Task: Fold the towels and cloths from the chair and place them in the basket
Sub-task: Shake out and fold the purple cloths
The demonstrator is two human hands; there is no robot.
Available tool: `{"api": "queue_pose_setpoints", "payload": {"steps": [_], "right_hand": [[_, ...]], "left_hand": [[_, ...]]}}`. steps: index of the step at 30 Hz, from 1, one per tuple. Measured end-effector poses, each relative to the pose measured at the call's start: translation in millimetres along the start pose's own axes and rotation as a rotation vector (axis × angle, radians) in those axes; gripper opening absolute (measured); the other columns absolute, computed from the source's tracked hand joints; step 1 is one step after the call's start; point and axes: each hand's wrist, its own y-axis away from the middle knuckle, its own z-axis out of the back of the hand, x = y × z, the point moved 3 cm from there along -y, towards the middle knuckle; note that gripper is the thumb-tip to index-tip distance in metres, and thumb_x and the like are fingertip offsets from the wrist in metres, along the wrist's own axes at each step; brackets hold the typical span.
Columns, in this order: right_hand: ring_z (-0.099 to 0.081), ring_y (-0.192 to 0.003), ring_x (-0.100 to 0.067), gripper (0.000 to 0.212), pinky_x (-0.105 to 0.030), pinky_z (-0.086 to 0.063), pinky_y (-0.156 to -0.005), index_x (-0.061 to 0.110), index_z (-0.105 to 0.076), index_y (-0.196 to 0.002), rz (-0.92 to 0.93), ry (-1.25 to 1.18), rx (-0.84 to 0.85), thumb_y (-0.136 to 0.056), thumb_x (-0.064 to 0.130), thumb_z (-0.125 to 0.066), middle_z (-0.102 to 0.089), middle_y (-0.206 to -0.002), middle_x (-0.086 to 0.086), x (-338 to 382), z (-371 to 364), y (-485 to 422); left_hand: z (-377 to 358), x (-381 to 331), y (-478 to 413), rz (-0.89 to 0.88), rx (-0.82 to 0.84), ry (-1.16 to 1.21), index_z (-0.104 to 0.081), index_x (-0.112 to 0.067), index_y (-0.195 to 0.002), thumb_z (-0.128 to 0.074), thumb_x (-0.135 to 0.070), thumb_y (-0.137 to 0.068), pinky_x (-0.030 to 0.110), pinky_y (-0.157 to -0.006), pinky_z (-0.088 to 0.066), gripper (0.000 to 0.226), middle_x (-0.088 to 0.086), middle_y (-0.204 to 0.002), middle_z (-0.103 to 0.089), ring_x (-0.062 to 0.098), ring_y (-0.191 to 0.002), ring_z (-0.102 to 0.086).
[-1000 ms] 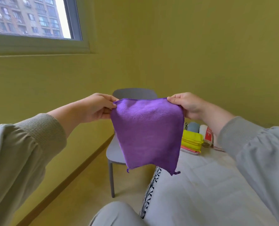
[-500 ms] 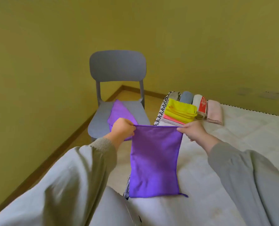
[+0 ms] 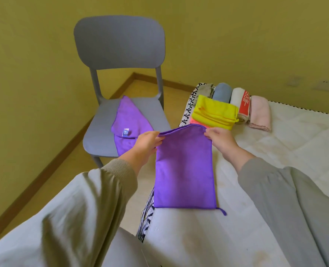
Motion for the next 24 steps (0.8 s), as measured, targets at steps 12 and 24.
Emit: {"api": "queue_pose_setpoints", "payload": {"steps": [12,24], "right_hand": [[-0.056,-0.061,-0.009,0.011,-0.022,-0.045,-0.056,0.005,-0.066,-0.085,-0.169,-0.200,-0.129,-0.087,-0.001,-0.058,-0.060,-0.072,-0.001,-49.5,11.1,56.0],[-0.054,-0.055,-0.012,0.026,-0.008,-0.040,-0.040,-0.001,-0.062,-0.111,-0.343,-0.157,-0.143,-0.085,-0.003,-0.060,-0.060,-0.069,-0.003,-124.7,-3.8,111.8]], "left_hand": [[1.8,77.2,17.3,-0.071,-0.206,0.108,-0.060,-0.011,-0.075,-0.061,0.000,-0.087,0.020,-0.054,-0.047,0.017,0.009,-0.072,-0.062,0.010,-0.051,-0.062],[16.0,137.9,51.9,-0.098,-0.226,-0.113,-0.049,-0.012,-0.122,-0.052,0.005,-0.088,0.026,-0.048,-0.048,0.039,0.007,-0.071,-0.060,0.011,-0.045,-0.059]]}}
